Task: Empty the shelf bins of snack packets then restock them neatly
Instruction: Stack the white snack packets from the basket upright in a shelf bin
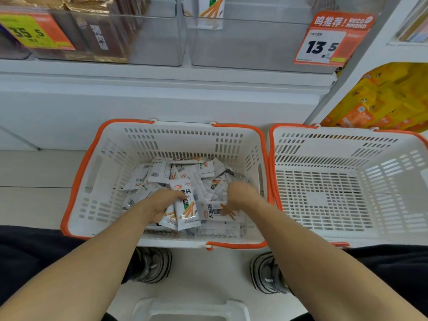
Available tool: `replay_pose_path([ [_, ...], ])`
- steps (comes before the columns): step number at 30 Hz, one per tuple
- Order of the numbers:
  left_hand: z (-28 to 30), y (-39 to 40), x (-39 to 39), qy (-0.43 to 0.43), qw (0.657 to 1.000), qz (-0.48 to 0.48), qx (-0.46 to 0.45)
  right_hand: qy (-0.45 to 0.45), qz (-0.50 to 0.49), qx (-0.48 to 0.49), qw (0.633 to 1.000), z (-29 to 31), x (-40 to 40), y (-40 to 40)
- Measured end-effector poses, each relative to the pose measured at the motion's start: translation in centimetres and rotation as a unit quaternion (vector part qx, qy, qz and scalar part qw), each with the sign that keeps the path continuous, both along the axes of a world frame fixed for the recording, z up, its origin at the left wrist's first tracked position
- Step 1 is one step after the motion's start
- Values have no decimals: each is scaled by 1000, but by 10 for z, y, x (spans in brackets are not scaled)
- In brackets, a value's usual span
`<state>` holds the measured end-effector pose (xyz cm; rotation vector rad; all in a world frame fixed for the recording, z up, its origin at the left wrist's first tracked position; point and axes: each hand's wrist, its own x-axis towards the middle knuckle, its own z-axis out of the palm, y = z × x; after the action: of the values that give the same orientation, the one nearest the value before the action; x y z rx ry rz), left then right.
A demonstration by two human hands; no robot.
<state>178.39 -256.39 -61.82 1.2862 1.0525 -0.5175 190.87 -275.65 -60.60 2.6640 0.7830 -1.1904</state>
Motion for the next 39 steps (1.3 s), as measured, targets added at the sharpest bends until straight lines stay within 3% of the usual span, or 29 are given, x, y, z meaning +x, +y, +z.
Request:
replay_pose_path([
  [4,-2,3,0,-3,998,57,-17,178,-154,107,966,43,41,0],
  [10,3,0,6,-73,980,132,-128,212,-264,280,898,32,11,23],
  [14,3,4,5,-107,967,150,-176,135,-239,295,915,4,-33,39],
  [19,-12,4,-7,-64,991,118,-16,137,-124,254,949,-7,-31,40],
  [23,-20,14,-16,-35,994,91,51,23,-134,211,968,-24,-21,34],
  [32,-26,32,-22,-29,988,140,57,-4,-215,225,950,-36,-32,54],
  [39,-16,29,-9,-47,986,158,6,24,-289,380,879,9,-7,67],
])
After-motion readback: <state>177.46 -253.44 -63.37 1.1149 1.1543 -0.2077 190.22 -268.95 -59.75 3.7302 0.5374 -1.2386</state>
